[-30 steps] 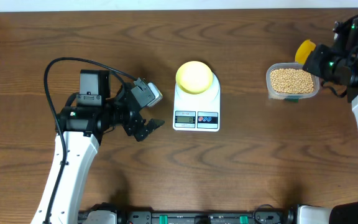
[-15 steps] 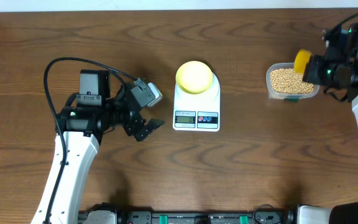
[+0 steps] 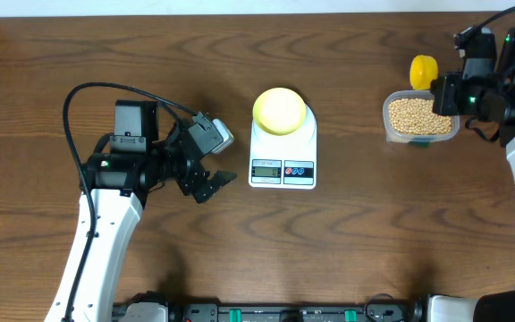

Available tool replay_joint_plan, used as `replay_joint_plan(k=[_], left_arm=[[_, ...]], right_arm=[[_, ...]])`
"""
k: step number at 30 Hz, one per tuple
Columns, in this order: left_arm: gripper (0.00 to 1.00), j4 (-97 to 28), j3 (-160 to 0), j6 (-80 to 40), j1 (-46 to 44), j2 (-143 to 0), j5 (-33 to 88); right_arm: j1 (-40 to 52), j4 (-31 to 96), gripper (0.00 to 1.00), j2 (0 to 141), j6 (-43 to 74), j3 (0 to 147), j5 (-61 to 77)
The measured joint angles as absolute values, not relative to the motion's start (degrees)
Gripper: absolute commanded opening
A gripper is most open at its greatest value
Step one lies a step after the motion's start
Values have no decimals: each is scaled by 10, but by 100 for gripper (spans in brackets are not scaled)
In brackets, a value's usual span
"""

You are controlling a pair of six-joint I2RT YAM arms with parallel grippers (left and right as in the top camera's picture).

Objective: Scoop item into bowl and weigh 50g on scale

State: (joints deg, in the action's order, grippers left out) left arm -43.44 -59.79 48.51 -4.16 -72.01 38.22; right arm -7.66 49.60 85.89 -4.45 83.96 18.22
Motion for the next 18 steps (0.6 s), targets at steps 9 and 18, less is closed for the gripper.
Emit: replay_joint_plan(k=[9, 18], left_arm=[[98, -434, -598, 485, -42, -720, 382], [98, -434, -598, 485, -42, -720, 382]], right_arm=[[-77, 514, 1, 859, -55, 840, 182], [-77, 520, 1, 859, -56, 840, 180]])
